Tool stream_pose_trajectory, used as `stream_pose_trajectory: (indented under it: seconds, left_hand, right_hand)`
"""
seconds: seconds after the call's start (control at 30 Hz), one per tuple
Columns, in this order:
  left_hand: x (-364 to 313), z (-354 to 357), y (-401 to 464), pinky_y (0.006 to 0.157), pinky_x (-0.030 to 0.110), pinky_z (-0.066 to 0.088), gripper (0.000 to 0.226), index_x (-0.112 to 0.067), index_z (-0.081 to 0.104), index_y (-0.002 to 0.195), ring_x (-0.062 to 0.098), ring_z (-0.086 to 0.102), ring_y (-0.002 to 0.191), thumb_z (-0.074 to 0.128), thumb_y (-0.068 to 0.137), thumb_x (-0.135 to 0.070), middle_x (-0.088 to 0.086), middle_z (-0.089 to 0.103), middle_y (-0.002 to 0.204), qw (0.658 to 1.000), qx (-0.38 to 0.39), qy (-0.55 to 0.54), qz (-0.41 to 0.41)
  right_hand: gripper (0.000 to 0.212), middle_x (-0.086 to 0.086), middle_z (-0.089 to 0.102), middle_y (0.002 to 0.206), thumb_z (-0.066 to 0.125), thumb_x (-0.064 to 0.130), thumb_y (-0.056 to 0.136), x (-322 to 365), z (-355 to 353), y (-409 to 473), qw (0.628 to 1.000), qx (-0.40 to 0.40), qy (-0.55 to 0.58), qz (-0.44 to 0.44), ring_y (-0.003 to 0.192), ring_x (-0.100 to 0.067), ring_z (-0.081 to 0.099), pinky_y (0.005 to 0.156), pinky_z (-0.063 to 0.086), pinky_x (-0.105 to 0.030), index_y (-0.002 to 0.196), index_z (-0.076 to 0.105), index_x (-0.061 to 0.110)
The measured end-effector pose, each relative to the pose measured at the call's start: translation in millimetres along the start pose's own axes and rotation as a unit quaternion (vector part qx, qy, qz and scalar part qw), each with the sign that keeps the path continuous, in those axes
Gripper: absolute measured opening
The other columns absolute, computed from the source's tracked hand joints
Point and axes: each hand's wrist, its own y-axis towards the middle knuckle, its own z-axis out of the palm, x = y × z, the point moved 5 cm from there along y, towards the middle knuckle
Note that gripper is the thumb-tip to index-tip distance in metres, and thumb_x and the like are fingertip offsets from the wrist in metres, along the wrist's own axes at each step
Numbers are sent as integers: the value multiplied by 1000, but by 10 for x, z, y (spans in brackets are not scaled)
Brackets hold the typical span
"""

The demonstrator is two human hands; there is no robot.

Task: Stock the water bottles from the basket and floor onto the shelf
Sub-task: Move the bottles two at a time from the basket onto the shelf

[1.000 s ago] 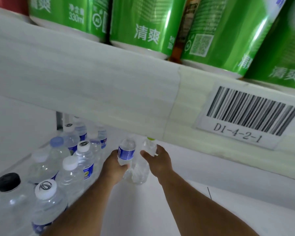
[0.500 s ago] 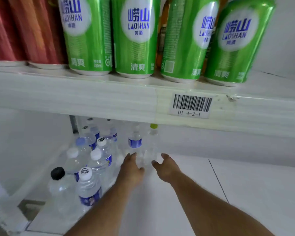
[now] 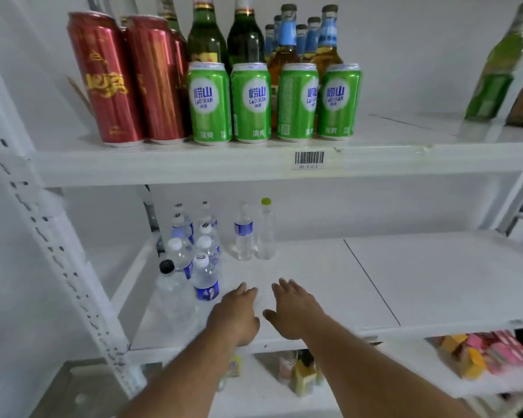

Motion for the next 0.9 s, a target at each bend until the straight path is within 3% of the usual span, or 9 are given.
stream_pose_trajectory:
  seconds: [0.33, 0.43, 0.57, 0.67, 0.9]
  left_hand:
    - [-254, 262, -752, 118, 38, 28, 72, -29, 18, 156, 19, 21, 149, 53, 93, -36, -5, 12, 166, 998, 10, 27, -55]
    - [-389, 500, -985, 116, 40, 31, 71, -29, 23, 155, 22, 28, 147, 53, 91, -34, -5, 18, 164, 996, 32, 42, -71]
    - [-445, 944, -1348, 102, 40, 46, 63, -29, 39, 144, 27, 48, 131, 58, 85, -37, -1, 43, 151, 991, 68, 60, -96]
    - [-380, 1311, -1654, 106, 42, 44, 74, -30, 29, 152, 27, 46, 133, 60, 85, -37, -2, 36, 156, 982, 120, 62, -131]
    - [-145, 1863, -2157, 106, 41, 44, 70, -29, 31, 150, 27, 48, 133, 59, 86, -34, 0, 42, 153, 968, 163, 33, -188]
  right_hand:
    - [75, -7, 18, 166, 46, 51, 99, -133, 175, -769, 999, 4, 2, -39, 153, -26, 14, 122, 21, -41, 157, 20, 12]
    - [71, -10, 30, 160, 47, 50, 98, -303, 374, -1043, 998, 16, 18, -51, 149, -28, 25, 118, 30, -45, 153, 29, 9]
    - [72, -9, 34, 158, 50, 51, 96, -543, 833, -1430, 996, 64, 41, -50, 146, -28, 30, 116, 33, -44, 151, 32, 9]
    - [68, -10, 39, 153, 51, 50, 96, -653, 1205, -1715, 992, 110, 49, -45, 140, -32, 37, 110, 39, -46, 148, 35, 9]
    - [77, -9, 22, 164, 46, 52, 98, -747, 1830, -2096, 980, 186, 57, -34, 149, -30, 25, 119, 29, -45, 157, 20, 11]
